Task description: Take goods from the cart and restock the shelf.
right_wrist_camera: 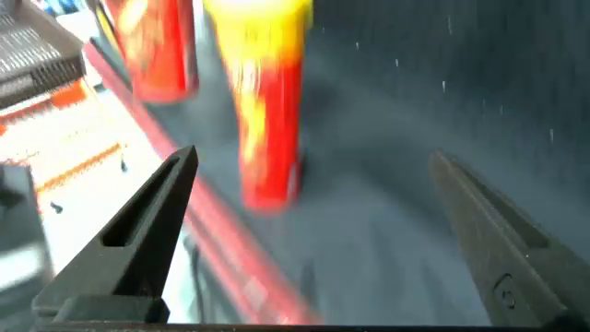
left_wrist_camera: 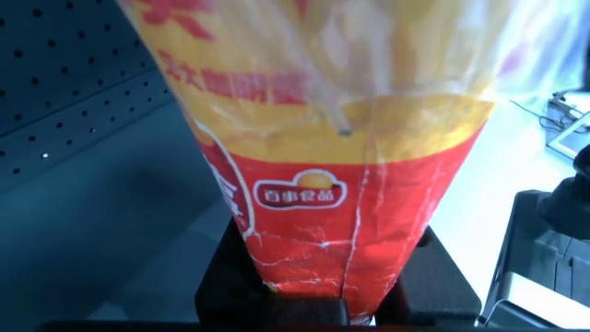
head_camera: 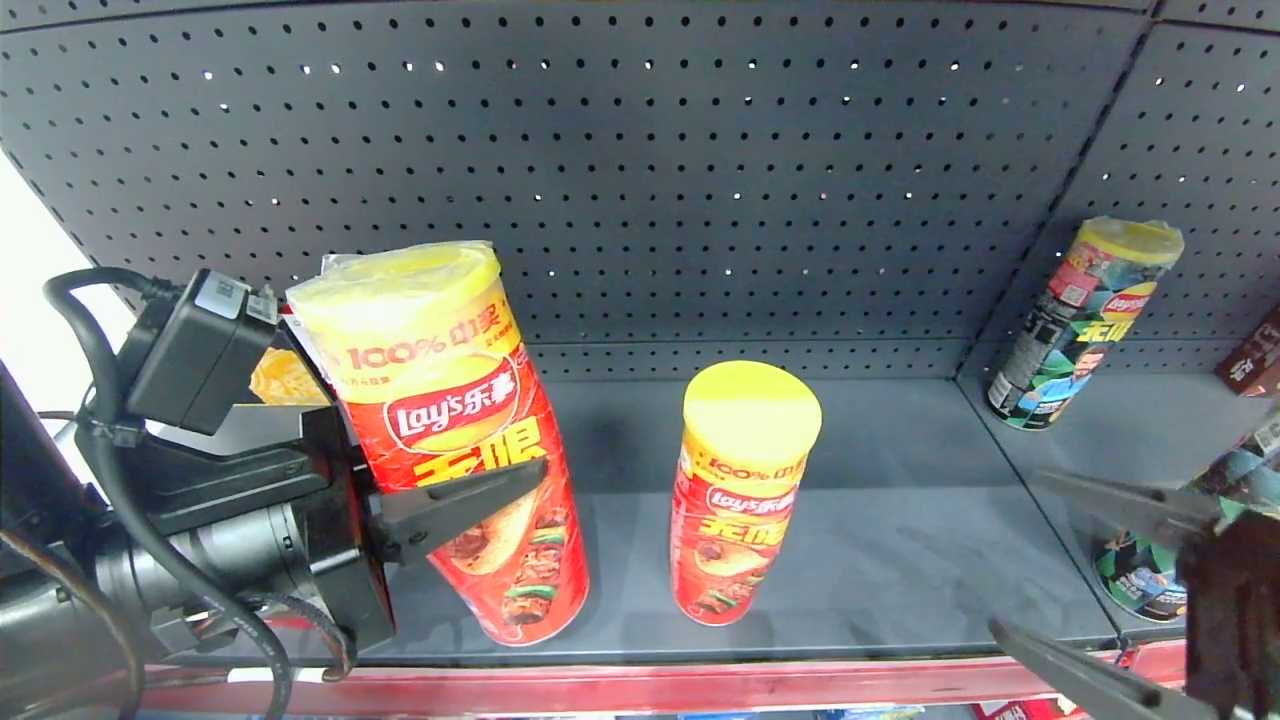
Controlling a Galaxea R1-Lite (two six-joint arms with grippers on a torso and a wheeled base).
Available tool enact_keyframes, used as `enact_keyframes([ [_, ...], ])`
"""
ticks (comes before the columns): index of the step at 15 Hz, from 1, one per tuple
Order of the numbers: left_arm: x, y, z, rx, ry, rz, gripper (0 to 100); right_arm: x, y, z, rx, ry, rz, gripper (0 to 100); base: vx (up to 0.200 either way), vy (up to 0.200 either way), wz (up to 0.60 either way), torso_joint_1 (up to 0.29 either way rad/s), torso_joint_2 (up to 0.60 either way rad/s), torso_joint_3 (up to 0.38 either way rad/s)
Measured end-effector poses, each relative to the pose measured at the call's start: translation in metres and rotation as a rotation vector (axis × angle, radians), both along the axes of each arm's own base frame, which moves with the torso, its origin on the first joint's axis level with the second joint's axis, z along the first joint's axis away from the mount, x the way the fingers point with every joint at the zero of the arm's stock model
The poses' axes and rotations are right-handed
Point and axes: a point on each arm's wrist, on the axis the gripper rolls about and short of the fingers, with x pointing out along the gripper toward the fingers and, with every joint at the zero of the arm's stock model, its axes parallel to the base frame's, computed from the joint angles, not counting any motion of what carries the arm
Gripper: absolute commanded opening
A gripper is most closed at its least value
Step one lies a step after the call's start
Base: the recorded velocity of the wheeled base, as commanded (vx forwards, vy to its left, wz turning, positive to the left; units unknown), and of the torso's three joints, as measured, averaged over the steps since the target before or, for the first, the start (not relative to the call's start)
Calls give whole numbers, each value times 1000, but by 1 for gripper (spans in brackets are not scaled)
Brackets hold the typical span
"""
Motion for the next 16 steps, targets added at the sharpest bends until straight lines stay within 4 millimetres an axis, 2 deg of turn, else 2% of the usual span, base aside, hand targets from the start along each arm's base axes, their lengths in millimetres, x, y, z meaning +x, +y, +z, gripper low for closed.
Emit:
enact_keyframes([
  [3, 0, 0, 0, -1, -1, 1, 0, -36, -25, -42, -45, 141, -52, 100, 0, 0, 0, 0, 0, 0],
  [5, -1, 1, 1, -2, -2, 2, 0, -53, -37, -62, -96, 238, -111, 100, 0, 0, 0, 0, 0, 0],
  [7, -1, 1, 1, -3, -4, 3, 0, -66, -50, -78, -153, 306, -255, 100, 0, 0, 0, 0, 0, 0],
  [9, -1, 1, 1, -2, -3, 1, 0, -76, -61, -89, -196, 305, -434, 100, 0, 0, 0, 0, 0, 0],
  [11, -2, 0, 2, -4, -7, -2, 0, -87, -69, -98, -230, 295, -495, 100, 0, 0, 0, 0, 0, 0],
  [14, -1, 0, 3, -6, -13, -6, 0, -95, -75, -99, -195, 269, -622, 100, 0, 0, 0, 0, 0, 0],
  [16, -1, -2, 5, -7, -20, -15, 0, -95, -76, -99, -181, 301, -789, 100, 0, 0, 0, 0, 0, 0],
])
